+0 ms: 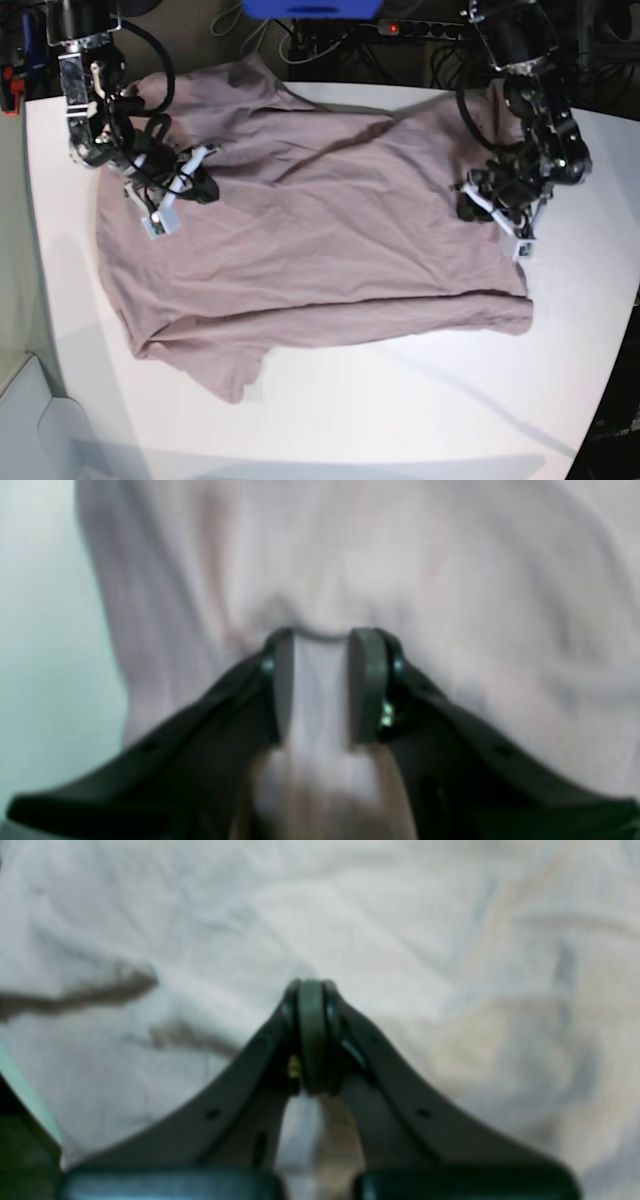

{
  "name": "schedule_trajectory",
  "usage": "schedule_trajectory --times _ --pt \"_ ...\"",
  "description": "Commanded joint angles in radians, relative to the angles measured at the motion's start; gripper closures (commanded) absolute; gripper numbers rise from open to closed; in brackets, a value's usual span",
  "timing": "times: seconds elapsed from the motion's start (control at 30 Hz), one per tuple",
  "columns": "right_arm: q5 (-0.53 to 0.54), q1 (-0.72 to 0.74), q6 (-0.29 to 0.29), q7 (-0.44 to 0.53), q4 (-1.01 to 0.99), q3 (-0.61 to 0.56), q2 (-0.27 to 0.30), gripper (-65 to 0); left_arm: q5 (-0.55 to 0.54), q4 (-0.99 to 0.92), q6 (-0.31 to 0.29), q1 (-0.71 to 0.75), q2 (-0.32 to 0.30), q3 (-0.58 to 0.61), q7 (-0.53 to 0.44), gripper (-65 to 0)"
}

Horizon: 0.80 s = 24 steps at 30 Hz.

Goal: Layout the t-shirt on the table in an organized manner, then fold the t-shirt properly
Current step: 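Grasp the shirt edges with both grippers and pull them apart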

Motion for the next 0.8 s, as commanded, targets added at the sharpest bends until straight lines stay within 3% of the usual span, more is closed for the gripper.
schedule_trajectory --times 0.0,0.3,0.47,0.63,0.77 --pt "0.016 0.011 0.003 0.021 0.016 0.009 0.016 0.0 0.041 -0.032 0.006 -0.031 -0.007 0.0 0.004 -19.0" --pt "0.016 -0.051 0.003 0.024 0.018 0.009 0.048 0.0 0.095 -0.456 0.006 -0.241 -0.062 0.005 -0.203 -19.0" --pt "0.016 -0.063 0.003 0.023 0.02 0.009 0.054 0.0 0.117 -0.556 0.004 -0.352 -0.093 0.003 -0.267 -19.0" --pt "0.016 -0.061 0.003 0.027 0.018 0.009 0.066 0.0 -0.003 -0.344 0.003 -0.37 -0.105 -0.005 -0.143 -19.0" --pt "0.016 -0.057 0.003 0.029 0.021 0.009 0.065 0.0 -0.155 -0.026 0.004 -0.247 -0.099 -0.006 -0.028 -19.0"
